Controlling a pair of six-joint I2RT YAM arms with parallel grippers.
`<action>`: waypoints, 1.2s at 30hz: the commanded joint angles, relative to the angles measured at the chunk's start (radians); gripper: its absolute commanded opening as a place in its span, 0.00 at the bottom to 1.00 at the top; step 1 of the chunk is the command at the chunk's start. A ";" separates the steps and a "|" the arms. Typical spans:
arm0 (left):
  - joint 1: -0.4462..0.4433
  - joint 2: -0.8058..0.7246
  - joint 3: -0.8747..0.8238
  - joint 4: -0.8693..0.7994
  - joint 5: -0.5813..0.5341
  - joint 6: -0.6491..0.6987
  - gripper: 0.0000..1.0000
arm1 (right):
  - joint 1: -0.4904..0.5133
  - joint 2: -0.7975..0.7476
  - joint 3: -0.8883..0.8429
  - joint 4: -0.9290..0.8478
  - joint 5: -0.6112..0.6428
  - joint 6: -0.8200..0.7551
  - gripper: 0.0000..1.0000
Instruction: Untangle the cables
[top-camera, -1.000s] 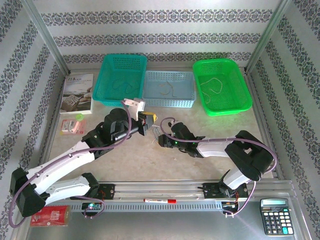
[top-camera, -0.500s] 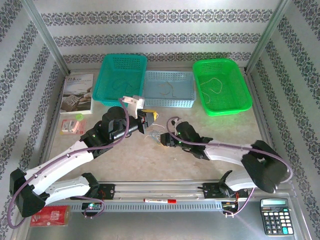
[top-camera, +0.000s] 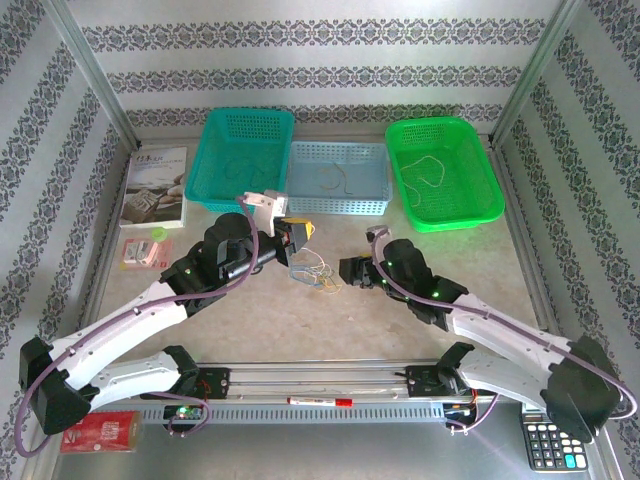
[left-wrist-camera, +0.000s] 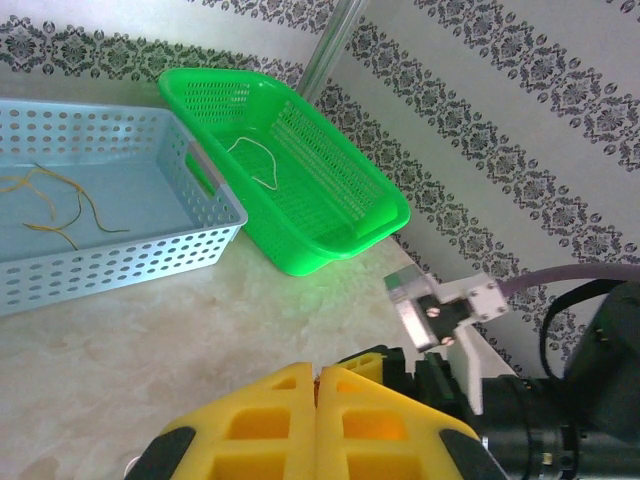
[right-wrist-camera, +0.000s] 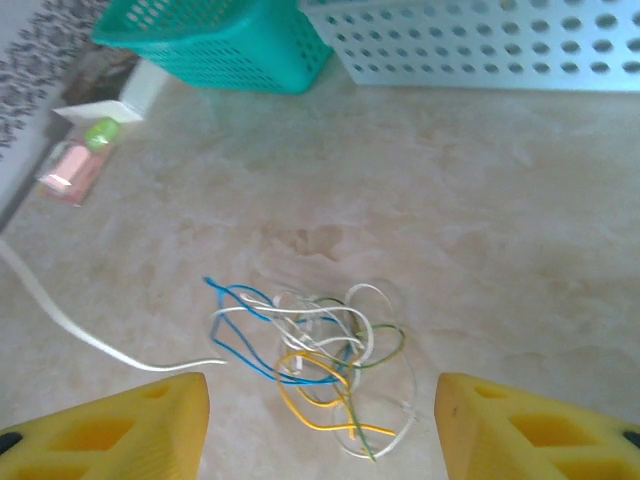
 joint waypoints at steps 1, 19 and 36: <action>-0.013 -0.003 0.002 0.029 0.003 0.012 0.00 | 0.014 -0.044 0.044 0.027 -0.075 -0.052 0.63; -0.013 0.000 0.001 0.073 0.029 -0.034 0.00 | 0.101 0.160 0.257 0.274 -0.206 -0.085 0.64; -0.013 -0.005 -0.003 0.114 0.056 -0.082 0.00 | 0.094 0.209 0.264 0.327 -0.149 -0.072 0.00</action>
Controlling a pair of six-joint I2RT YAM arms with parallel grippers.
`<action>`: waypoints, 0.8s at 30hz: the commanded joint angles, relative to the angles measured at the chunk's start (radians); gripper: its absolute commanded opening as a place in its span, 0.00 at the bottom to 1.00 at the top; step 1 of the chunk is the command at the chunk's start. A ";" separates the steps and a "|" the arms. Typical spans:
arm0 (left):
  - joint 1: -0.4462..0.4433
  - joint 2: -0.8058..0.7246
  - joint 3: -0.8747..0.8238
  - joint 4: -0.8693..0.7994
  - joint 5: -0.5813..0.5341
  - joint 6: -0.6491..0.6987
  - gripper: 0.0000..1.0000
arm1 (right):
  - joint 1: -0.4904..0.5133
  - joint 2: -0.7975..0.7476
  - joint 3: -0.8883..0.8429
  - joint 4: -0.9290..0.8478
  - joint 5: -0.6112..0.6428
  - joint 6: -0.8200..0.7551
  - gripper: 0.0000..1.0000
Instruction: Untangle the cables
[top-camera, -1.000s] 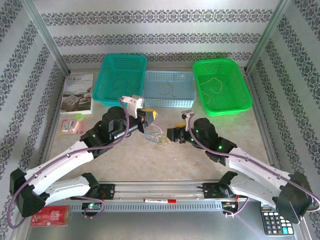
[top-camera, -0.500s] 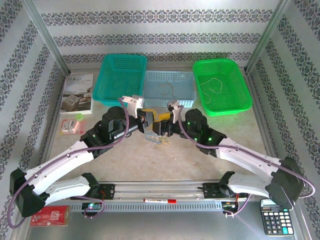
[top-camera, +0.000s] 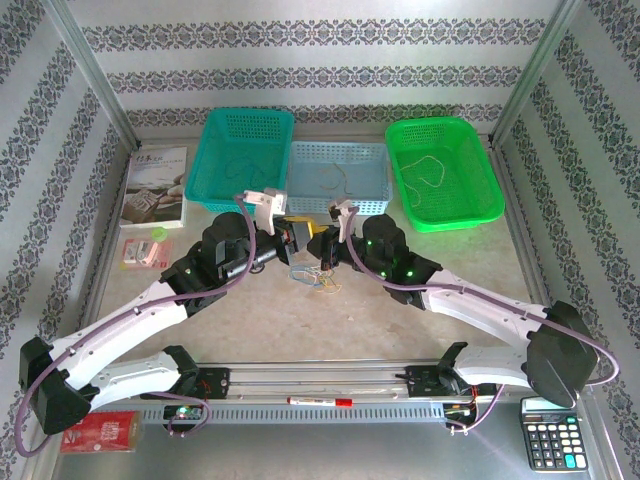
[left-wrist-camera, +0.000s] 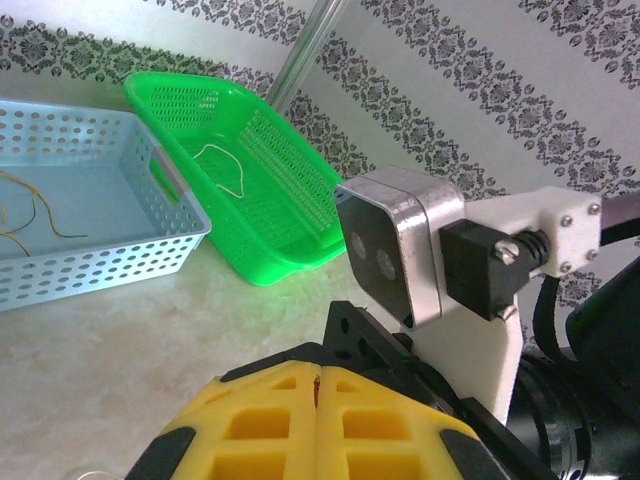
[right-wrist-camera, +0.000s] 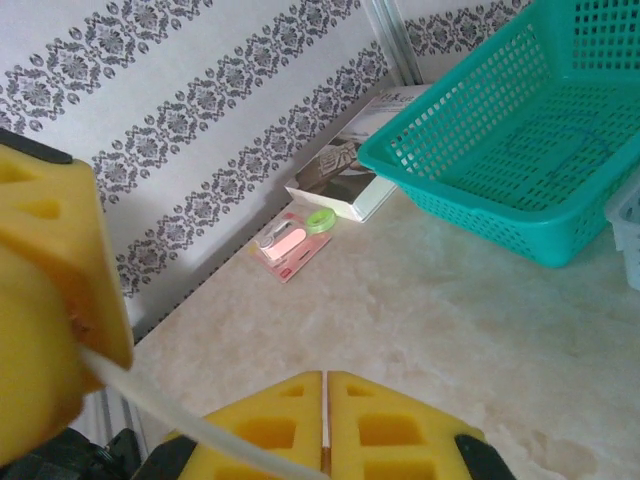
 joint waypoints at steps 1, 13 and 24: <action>-0.013 -0.009 -0.003 0.062 0.005 -0.014 0.02 | -0.005 -0.037 0.015 0.025 0.023 -0.004 0.00; 0.008 -0.183 -0.126 -0.031 -0.208 0.119 1.00 | -0.057 -0.116 0.046 -0.090 0.024 0.000 0.00; 0.008 -0.164 -0.371 0.066 -0.118 0.301 1.00 | -0.062 -0.107 0.133 -0.156 -0.021 0.016 0.00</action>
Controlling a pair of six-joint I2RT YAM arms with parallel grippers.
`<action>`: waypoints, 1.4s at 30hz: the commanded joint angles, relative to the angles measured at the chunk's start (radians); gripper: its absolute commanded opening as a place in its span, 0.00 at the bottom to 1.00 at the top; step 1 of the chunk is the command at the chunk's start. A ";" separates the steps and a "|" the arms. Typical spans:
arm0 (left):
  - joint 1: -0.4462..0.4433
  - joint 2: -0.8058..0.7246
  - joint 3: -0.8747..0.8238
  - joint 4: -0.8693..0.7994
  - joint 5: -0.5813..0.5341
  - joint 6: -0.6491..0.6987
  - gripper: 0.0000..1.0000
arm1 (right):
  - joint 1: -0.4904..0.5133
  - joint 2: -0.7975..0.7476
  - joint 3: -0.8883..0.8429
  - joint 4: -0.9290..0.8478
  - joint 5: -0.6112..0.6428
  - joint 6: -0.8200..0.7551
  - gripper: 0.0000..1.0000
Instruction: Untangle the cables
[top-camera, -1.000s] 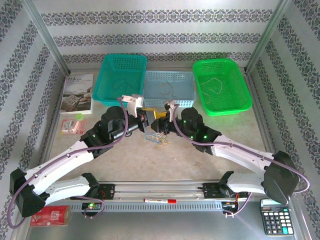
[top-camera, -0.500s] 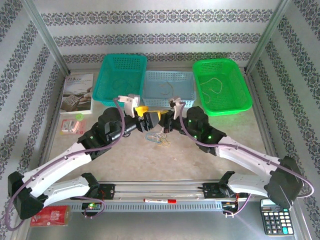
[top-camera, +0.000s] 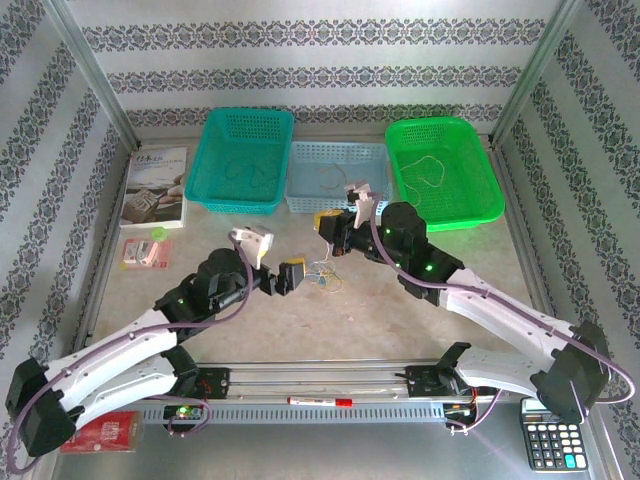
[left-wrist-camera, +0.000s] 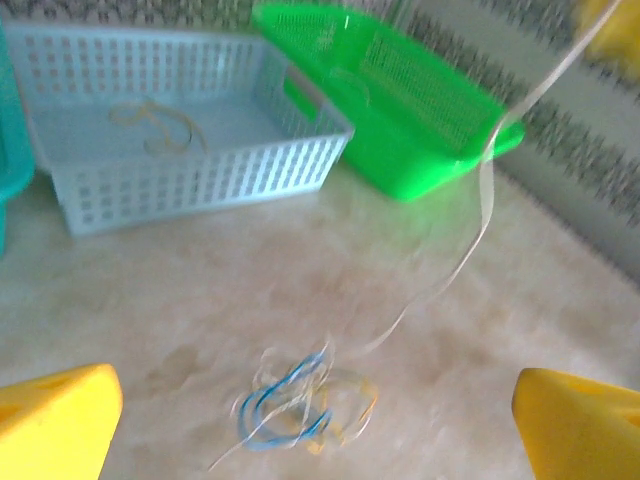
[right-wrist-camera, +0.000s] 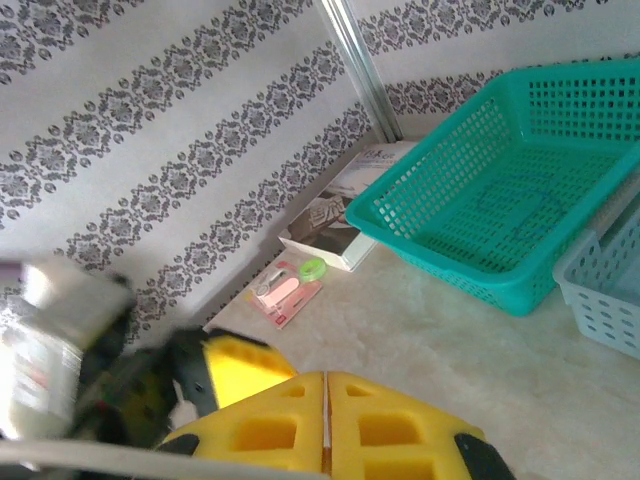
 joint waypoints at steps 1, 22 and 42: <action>0.005 0.031 -0.028 0.081 0.051 0.102 1.00 | -0.006 -0.007 0.041 -0.018 -0.031 0.017 0.00; 0.003 0.548 0.080 0.461 0.096 0.110 0.88 | 0.072 -0.044 0.152 -0.041 -0.028 0.058 0.00; 0.004 0.610 -0.076 0.595 0.137 0.017 0.54 | 0.026 -0.037 0.526 -0.140 0.039 -0.013 0.00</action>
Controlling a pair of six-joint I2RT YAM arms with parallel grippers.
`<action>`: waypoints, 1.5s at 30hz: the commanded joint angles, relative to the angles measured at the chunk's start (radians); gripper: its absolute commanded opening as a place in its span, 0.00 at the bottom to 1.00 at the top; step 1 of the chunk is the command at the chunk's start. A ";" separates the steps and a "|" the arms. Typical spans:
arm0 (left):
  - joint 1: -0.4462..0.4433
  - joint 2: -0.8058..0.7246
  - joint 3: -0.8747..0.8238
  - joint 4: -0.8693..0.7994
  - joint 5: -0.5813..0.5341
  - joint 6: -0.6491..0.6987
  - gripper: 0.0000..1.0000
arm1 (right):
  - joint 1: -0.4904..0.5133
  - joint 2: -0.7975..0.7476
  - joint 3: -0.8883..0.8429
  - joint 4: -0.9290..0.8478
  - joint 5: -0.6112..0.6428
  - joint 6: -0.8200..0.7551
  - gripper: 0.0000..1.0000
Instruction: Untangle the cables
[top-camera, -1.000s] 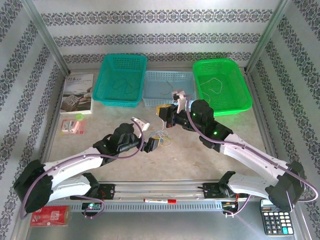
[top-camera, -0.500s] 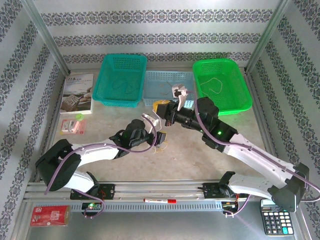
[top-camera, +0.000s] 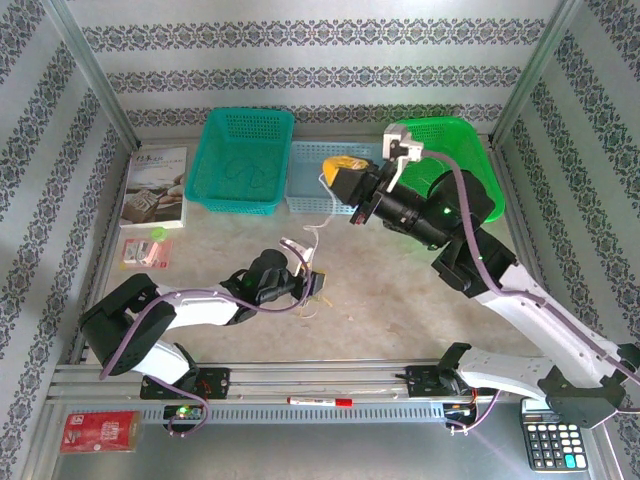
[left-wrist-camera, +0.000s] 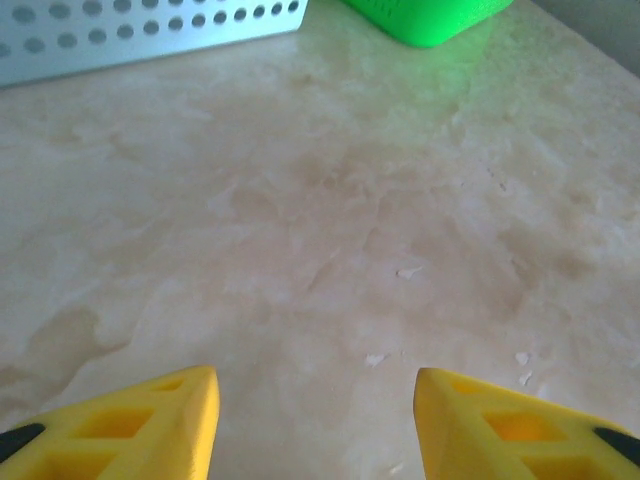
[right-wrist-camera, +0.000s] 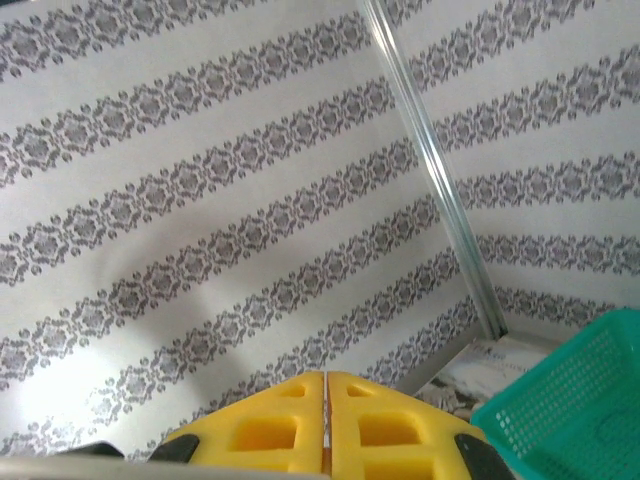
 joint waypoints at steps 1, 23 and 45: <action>0.004 -0.016 -0.028 0.070 0.009 -0.031 0.53 | -0.029 0.020 0.079 -0.014 0.028 -0.036 0.00; 0.004 -0.209 0.001 -0.060 0.022 -0.071 0.94 | -0.376 0.148 0.153 -0.044 0.131 -0.047 0.00; 0.005 -0.416 0.177 -0.344 -0.045 -0.066 1.00 | -0.636 0.517 0.126 0.234 0.746 -0.173 0.00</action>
